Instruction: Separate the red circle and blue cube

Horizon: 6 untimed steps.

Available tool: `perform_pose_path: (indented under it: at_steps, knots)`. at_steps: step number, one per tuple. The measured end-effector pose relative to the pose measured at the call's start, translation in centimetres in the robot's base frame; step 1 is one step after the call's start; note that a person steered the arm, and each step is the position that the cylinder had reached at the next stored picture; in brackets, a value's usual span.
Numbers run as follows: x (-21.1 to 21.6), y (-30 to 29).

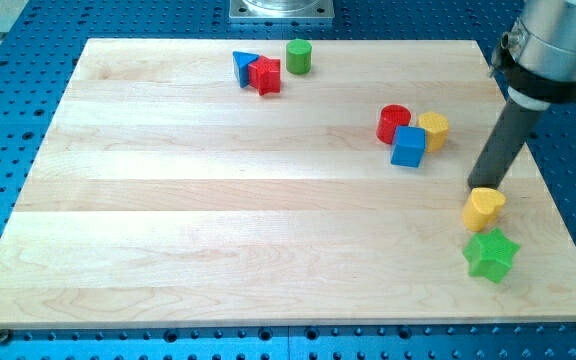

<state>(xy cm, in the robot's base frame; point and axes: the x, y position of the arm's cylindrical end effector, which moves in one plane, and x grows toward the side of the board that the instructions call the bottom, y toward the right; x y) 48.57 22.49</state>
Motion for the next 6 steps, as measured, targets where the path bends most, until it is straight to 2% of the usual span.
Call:
perform_pose_path:
  at_steps: [1,2,3,4,5,6]
  knots:
    - [0.6,-0.9]
    - [-1.1,-9.8]
    - [-4.7,-15.0]
    - [-9.0,-10.6]
    - [-7.9,-8.2]
    - [-4.3,-8.1]
